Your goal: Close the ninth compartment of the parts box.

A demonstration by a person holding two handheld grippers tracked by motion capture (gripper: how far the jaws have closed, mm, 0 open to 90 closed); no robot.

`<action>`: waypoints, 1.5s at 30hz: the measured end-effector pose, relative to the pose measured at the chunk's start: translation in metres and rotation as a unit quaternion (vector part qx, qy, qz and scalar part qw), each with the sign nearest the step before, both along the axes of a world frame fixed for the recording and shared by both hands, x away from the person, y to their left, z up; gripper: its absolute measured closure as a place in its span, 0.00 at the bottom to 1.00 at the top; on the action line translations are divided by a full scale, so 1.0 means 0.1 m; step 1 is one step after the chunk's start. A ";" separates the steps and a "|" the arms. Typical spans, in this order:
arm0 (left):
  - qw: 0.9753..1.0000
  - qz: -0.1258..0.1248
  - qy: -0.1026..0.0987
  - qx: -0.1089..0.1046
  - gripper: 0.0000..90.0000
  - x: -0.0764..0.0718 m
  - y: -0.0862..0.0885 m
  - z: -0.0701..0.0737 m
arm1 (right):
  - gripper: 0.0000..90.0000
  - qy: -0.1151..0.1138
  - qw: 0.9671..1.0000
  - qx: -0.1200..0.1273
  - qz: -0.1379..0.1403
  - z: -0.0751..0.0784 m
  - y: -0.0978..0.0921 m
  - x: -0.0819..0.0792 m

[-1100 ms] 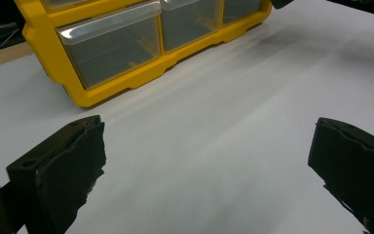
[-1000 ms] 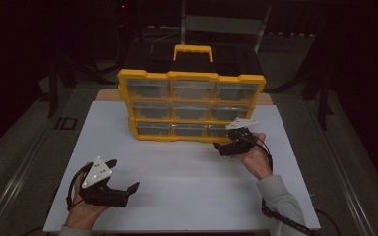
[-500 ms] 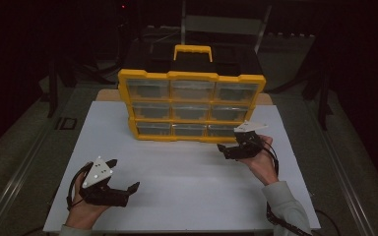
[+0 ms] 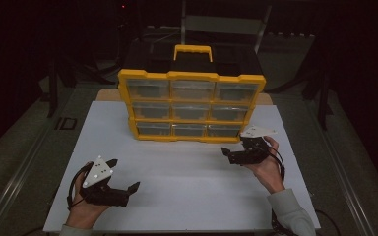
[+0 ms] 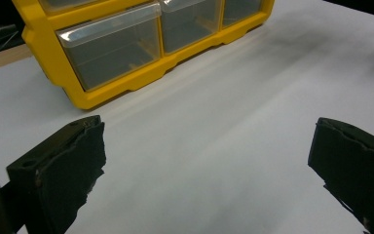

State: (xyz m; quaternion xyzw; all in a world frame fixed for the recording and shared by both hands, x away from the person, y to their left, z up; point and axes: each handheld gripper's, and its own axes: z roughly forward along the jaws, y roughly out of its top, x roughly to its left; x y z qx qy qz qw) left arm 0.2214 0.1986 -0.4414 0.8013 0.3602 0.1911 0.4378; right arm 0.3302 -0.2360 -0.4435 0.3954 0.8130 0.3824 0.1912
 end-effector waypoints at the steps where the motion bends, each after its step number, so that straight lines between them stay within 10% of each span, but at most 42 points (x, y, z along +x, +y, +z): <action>1: 1.000 0.000 0.000 0.001 0.01 0.00 0.00 0.00 | 0.15 -0.001 1.000 -0.002 -0.002 0.00 0.00 -0.02; 45: 1.000 0.023 -0.011 -0.001 0.01 -0.02 0.10 0.02 | 0.12 -0.042 0.995 0.076 -0.054 -0.27 -0.63 -0.82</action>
